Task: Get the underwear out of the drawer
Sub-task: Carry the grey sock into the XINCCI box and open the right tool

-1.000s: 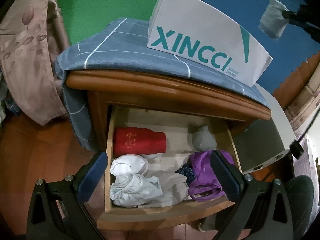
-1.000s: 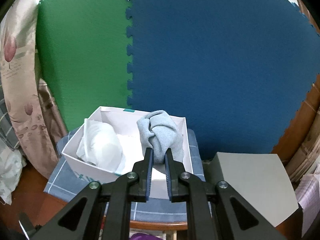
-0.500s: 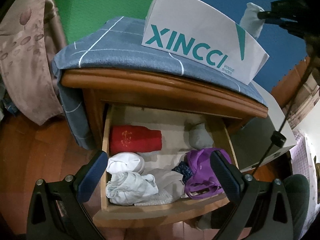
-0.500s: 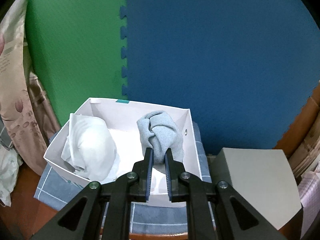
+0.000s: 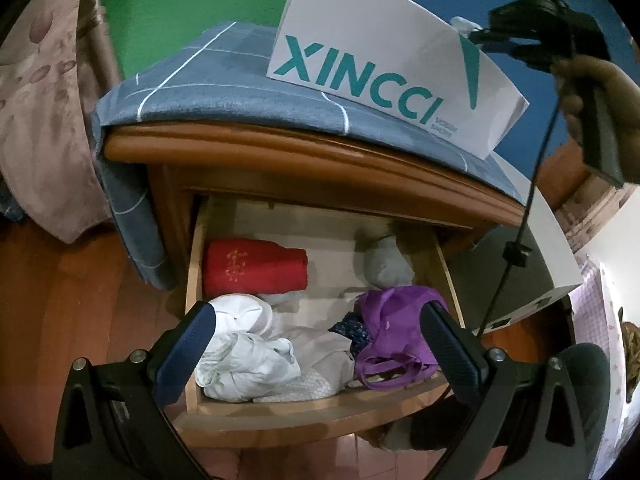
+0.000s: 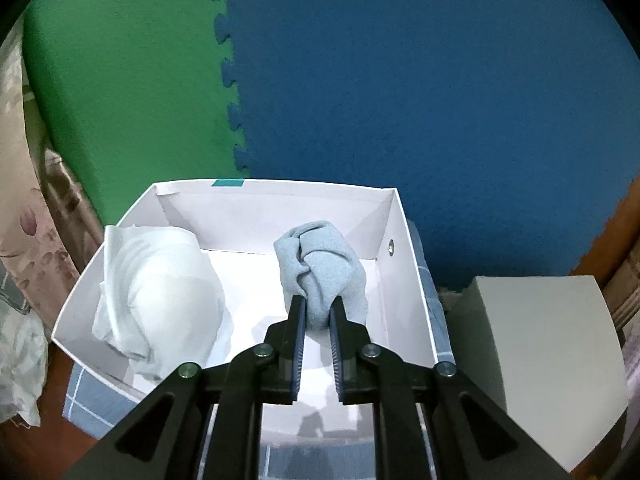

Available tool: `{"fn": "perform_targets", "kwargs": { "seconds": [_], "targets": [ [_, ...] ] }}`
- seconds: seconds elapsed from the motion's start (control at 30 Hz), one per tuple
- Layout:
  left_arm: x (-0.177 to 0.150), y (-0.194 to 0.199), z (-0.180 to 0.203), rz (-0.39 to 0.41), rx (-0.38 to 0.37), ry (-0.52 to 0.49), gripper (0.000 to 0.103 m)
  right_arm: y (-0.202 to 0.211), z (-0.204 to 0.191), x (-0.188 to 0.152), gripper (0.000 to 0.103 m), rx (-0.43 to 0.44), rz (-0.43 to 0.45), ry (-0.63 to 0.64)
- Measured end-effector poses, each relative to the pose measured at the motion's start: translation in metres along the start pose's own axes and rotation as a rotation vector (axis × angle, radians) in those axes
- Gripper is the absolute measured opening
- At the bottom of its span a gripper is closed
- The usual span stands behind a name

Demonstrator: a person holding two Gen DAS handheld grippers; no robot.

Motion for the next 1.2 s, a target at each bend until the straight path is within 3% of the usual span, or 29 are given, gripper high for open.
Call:
{"fn": "perform_targets", "kwargs": {
  "seconds": [0.4, 0.73, 0.9, 0.93, 1.07, 1.13, 1.2],
  "targets": [
    [-0.002, -0.01, 0.0, -0.035, -0.011, 0.021, 0.101, -0.034, -0.005, -0.003, 0.012, -0.014, -0.05, 0.013],
    [-0.003, -0.012, 0.0, -0.042, -0.008, 0.016, 0.101, -0.032, -0.01, -0.001, 0.016, 0.02, -0.07, -0.023],
    [0.0, -0.01, -0.006, -0.03, 0.017, 0.022, 0.101, 0.018, -0.005, 0.007, 0.018, 0.09, 0.065, -0.045],
    [0.0, -0.009, -0.009, -0.025, 0.023, 0.029, 0.101, 0.038, -0.005, 0.008, 0.026, 0.111, 0.114, -0.033],
    [0.002, -0.008, -0.019, -0.016, 0.043, 0.053, 0.101, 0.108, 0.002, 0.004, 0.038, 0.151, 0.234, -0.003],
    [0.004, -0.006, -0.022, -0.004, 0.06, 0.057, 0.101, 0.136, 0.001, -0.013, 0.052, 0.2, 0.245, 0.067],
    [0.005, -0.005, -0.025, 0.004, 0.072, 0.063, 0.101, 0.155, -0.004, -0.05, 0.053, 0.198, 0.231, 0.2]
  ]
}}
Point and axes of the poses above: each gripper's, at about its wrist camera, not at the fingertips, and y roughly against the way its jaws point, z to its right, x to its top, the point moved 2 cm from there along -y, roughly the way its jaws point, and after that the axes turned 2 degrees about -y, right-handed, at the moved point
